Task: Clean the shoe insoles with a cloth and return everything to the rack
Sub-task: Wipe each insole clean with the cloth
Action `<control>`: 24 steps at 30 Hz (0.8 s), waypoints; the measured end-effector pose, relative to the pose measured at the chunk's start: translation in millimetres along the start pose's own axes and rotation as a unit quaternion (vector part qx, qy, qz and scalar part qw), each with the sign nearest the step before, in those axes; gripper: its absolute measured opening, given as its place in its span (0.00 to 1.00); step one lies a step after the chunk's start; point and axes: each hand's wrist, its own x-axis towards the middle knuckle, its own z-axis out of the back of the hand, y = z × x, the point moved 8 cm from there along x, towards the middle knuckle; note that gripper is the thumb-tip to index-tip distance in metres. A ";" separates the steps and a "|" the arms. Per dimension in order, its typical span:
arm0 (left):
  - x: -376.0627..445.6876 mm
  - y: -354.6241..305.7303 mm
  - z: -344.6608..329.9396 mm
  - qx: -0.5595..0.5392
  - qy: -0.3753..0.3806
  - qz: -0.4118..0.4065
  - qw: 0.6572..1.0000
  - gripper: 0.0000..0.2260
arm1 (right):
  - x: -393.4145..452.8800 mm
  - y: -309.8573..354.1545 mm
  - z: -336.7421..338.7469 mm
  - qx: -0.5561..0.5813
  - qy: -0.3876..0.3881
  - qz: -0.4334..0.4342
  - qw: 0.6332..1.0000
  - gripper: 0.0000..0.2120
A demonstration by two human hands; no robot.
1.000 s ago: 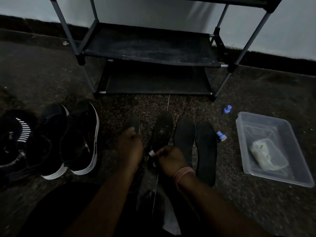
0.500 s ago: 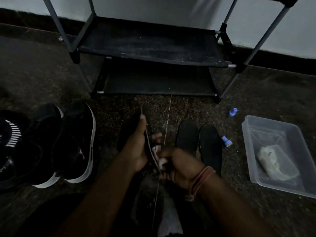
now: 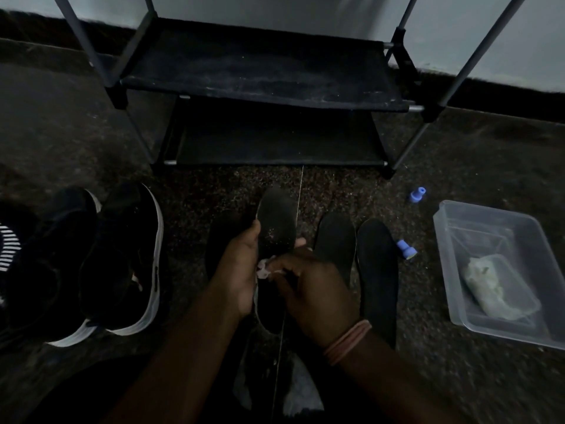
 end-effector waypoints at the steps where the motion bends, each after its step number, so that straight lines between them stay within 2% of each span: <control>1: -0.7 3.7 -4.5 -0.002 0.020 0.005 1.000 0.29 | 2.0 -3.1 5.1 -0.012 -0.021 0.004 1.000 0.11; 4: -10.5 21.4 -25.9 0.034 0.070 0.030 0.997 0.26 | 10.8 -27.6 38.5 -0.069 -0.110 -0.045 0.990 0.11; 6: -13.1 31.5 -30.4 0.062 0.069 0.046 0.995 0.26 | 11.3 -39.2 58.2 -0.099 -0.150 -0.078 0.981 0.11; 8: -16.2 31.7 -33.3 0.059 0.068 0.046 0.995 0.26 | 9.4 -33.4 51.9 -0.064 -0.125 -0.085 0.986 0.12; 11: -10.5 18.1 -26.4 -0.003 0.053 0.010 0.999 0.27 | 7.1 -6.7 14.2 0.001 -0.029 -0.055 0.998 0.13; 13: -7.0 15.6 -22.0 -0.037 0.044 0.009 0.998 0.27 | 7.5 -6.6 3.2 0.011 0.001 -0.046 0.999 0.12; 15: -6.2 22.3 -23.0 -0.027 0.046 0.023 0.998 0.27 | 9.3 -23.7 12.0 -0.020 -0.015 -0.066 0.997 0.12; 18: -9.0 34.4 -30.1 -0.005 0.077 0.048 0.996 0.26 | 10.3 -45.4 41.9 -0.109 -0.098 -0.094 0.985 0.14; 20: -9.9 36.8 -32.9 0.007 0.089 0.053 0.995 0.26 | 10.3 -49.5 51.1 -0.120 -0.132 -0.100 0.979 0.15; 22: -11.0 36.3 -36.2 0.004 0.099 0.047 0.994 0.25 | 12.2 -45.8 40.5 -0.078 -0.100 -0.089 0.988 0.15; 24: -11.1 32.8 -35.6 -0.012 0.097 0.032 0.995 0.25 | 12.3 -37.2 21.8 -0.014 -0.036 -0.080 0.996 0.14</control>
